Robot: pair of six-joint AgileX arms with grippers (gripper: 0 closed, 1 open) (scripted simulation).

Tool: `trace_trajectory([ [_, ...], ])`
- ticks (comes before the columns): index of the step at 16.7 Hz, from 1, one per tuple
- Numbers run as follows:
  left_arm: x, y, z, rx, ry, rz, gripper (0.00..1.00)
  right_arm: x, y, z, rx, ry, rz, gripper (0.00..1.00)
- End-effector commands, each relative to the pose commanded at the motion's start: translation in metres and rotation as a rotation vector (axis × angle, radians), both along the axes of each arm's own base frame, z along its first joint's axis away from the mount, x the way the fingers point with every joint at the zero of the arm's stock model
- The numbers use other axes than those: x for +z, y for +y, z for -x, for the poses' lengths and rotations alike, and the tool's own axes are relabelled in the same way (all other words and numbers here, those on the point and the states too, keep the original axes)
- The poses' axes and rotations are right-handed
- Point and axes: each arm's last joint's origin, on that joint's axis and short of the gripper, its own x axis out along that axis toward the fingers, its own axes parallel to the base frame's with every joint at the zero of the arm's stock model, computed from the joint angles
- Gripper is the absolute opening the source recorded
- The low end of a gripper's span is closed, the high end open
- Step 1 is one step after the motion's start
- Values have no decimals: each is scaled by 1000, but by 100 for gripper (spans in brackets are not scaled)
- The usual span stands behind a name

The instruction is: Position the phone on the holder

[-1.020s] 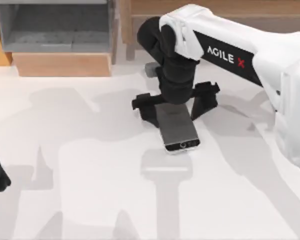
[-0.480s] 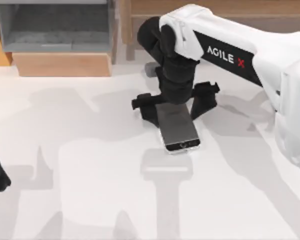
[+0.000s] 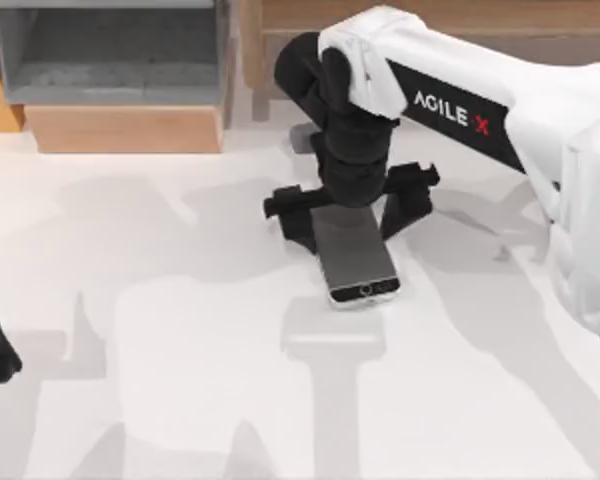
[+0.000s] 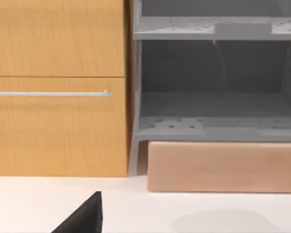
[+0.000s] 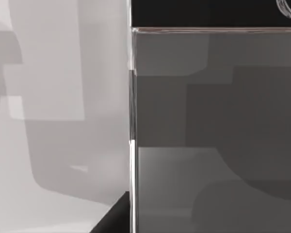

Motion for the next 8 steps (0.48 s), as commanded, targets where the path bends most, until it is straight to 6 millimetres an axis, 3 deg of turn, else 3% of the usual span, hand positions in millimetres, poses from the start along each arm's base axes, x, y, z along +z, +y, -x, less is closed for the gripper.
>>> trace_trajectory([
  [4,0,0,0,0,0,0,100,17,0,0,-1,-5,-3,0],
  [8,0,0,0,0,0,0,100,16,0,0,-3,-2,-2,0],
])
